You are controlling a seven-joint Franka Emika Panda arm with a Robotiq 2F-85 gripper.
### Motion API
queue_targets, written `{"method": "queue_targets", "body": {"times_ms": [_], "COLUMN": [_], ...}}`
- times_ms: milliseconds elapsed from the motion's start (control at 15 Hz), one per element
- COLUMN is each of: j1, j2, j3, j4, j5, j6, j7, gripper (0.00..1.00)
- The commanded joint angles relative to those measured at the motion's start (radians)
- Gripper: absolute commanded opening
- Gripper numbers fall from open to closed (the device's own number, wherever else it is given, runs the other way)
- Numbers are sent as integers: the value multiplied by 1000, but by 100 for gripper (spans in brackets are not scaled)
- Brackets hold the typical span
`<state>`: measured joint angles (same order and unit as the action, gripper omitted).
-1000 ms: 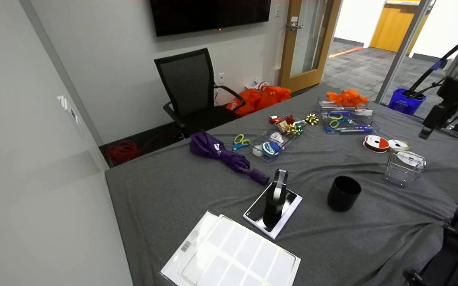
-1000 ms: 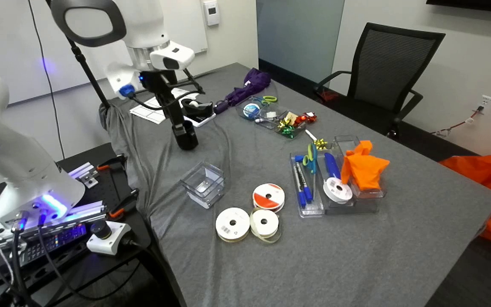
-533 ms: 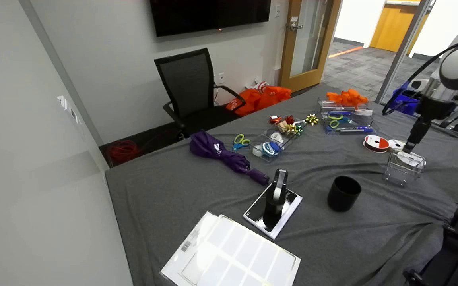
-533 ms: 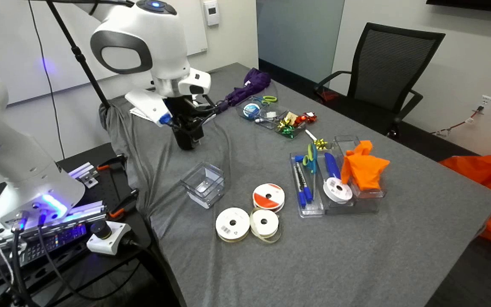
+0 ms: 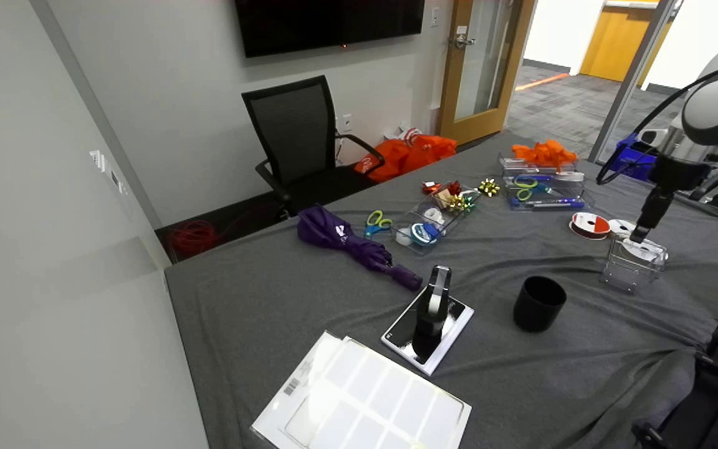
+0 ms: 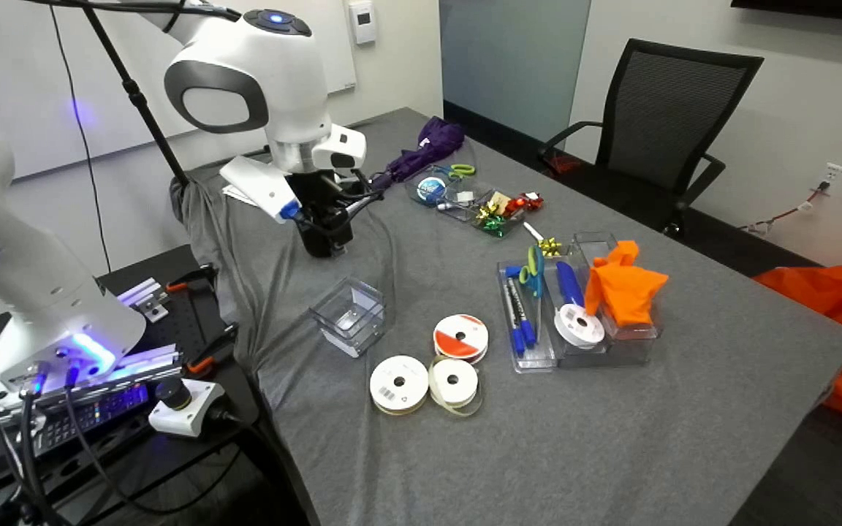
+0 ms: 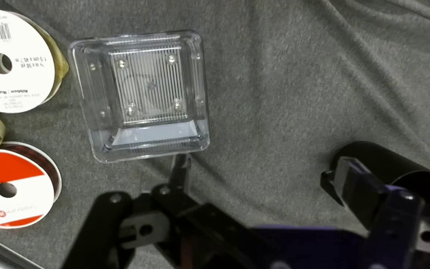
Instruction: Move the box to the left
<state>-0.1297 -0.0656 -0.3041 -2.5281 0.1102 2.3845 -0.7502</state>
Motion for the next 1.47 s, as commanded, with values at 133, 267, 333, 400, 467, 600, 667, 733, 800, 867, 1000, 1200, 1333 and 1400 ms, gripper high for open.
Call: {"method": "queue_targets", "body": {"times_ms": [133, 267, 333, 400, 467, 600, 667, 733, 800, 867, 1000, 1200, 1333, 1400], "j1": [-48, -62, -69, -77, -85, -104, -114, -125, -140, -163, -218, -262, -277, -283], "j2": [78, 125, 151, 180, 203, 251, 272, 293, 315, 333, 366, 400, 422, 429], "j3": [12, 16, 19, 23, 29, 47, 59, 69, 86, 114, 175, 219, 231, 235], "j4": [-7, 5, 11, 17, 21, 25, 26, 31, 37, 44, 66, 93, 107, 112], "j5": [2, -3, 12, 23, 34, 41, 45, 44, 57, 100, 213, 293, 312, 314], "j6": [44, 76, 94, 110, 126, 164, 187, 198, 211, 218, 204, 188, 192, 192], "j7": [-90, -101, -124, -151, -175, -212, -225, -235, -257, -299, -410, -505, -531, -537], "gripper": [100, 100, 100, 100, 100, 100, 100, 100, 100, 100, 74, 51, 37, 31]}}
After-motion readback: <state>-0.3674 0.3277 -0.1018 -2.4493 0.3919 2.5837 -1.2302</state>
